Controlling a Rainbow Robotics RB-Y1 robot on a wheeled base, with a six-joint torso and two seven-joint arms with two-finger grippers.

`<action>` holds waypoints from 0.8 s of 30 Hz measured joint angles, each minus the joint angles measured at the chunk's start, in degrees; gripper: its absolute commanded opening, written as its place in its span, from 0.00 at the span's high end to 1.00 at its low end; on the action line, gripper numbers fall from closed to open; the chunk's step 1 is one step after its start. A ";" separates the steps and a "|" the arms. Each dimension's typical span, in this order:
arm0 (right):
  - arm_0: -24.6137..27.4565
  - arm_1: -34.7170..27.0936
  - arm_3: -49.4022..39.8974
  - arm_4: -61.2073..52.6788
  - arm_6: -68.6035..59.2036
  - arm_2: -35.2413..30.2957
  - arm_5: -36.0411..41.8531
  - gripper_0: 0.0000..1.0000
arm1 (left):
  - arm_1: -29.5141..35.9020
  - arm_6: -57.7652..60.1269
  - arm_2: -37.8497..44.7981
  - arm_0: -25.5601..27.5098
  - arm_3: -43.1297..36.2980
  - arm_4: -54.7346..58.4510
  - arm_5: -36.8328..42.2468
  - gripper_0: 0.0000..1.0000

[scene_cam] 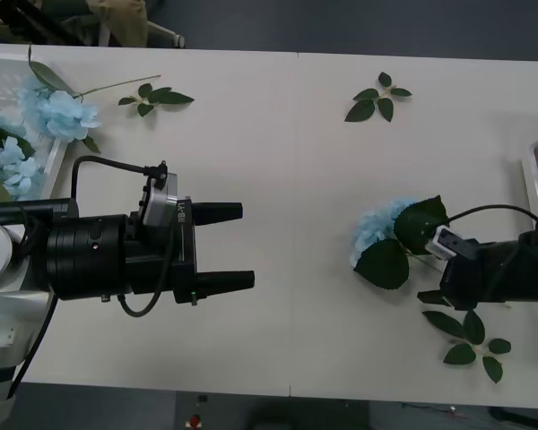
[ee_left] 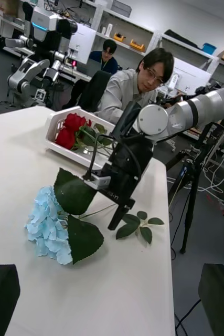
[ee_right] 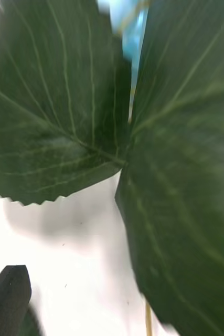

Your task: Put the red flowers into the right box and the blue flowers into the left box

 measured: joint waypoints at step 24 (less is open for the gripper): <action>-1.62 2.36 3.52 1.93 -0.15 0.69 -3.80 1.00 | 0.00 0.00 0.00 0.00 0.00 0.00 0.00 0.00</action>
